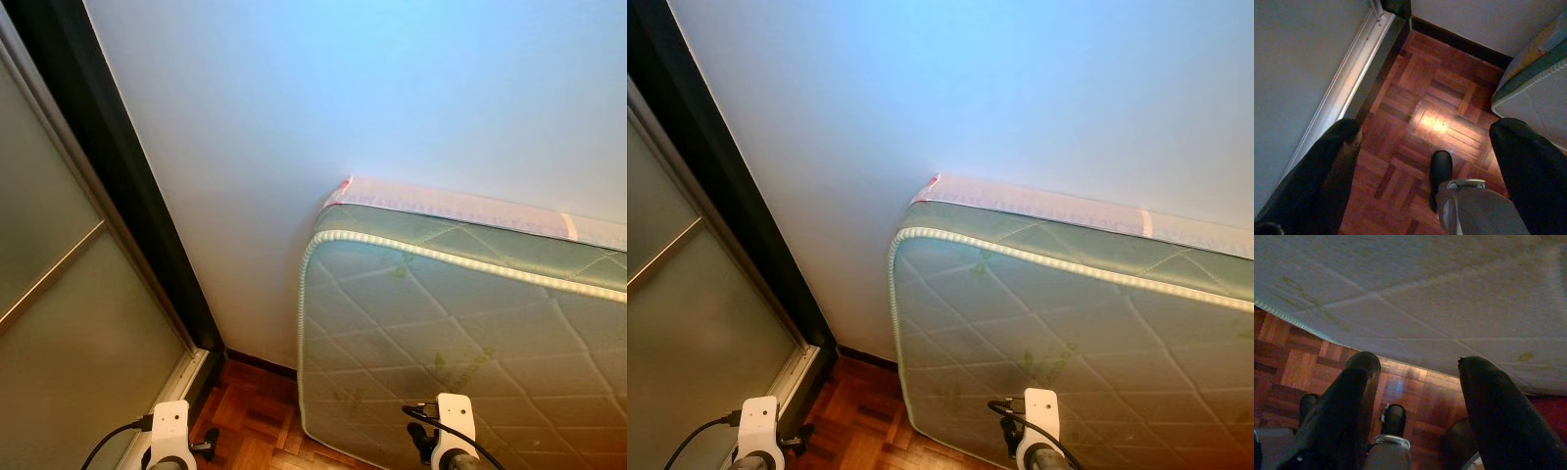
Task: Clean up the room
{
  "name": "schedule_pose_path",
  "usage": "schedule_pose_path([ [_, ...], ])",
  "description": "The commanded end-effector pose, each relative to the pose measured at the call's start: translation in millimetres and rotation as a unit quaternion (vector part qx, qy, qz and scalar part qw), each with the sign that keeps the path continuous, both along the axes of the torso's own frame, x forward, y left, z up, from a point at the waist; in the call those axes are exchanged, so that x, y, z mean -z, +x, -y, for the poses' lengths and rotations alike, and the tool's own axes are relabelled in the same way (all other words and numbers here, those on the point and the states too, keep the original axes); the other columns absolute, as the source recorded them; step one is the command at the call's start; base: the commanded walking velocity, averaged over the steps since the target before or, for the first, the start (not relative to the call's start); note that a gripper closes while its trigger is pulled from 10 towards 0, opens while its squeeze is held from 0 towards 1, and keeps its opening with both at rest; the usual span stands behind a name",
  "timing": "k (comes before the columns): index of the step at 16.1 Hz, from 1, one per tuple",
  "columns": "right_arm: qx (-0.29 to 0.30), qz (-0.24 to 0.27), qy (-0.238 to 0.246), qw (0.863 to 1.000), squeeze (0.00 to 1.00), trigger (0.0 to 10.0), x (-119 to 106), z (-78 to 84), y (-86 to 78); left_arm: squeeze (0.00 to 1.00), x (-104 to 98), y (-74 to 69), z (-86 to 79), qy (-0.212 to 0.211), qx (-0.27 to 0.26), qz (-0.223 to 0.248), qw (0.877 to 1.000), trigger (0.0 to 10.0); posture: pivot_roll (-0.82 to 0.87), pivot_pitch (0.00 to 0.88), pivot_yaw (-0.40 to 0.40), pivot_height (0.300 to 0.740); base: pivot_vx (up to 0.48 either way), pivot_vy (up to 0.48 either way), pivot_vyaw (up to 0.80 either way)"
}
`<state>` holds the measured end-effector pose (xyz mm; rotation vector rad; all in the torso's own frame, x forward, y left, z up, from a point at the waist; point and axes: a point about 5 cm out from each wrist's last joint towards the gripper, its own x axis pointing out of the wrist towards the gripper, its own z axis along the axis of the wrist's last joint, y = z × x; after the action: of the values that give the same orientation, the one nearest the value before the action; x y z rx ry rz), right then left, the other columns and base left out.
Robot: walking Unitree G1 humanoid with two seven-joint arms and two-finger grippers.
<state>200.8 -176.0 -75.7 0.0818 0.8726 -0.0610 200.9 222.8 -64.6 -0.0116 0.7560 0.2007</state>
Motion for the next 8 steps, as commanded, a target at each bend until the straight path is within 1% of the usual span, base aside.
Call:
schedule_pose_path([
  [1,-0.004,-0.005,0.038,0.999,0.00,10.0,-11.6,14.0,19.3,0.00,-8.6,22.9,8.3,-0.046,0.066,-0.025,0.996,10.0,0.21,0.000,-0.066,0.740,0.000,0.000,0.00],
  [8,-0.004,-0.005,0.038,0.999,0.00,10.0,-11.6,14.0,19.3,0.00,-8.6,22.9,8.3,-0.046,0.066,-0.025,0.996,10.0,0.21,0.000,-0.066,0.740,0.000,0.000,0.00],
])
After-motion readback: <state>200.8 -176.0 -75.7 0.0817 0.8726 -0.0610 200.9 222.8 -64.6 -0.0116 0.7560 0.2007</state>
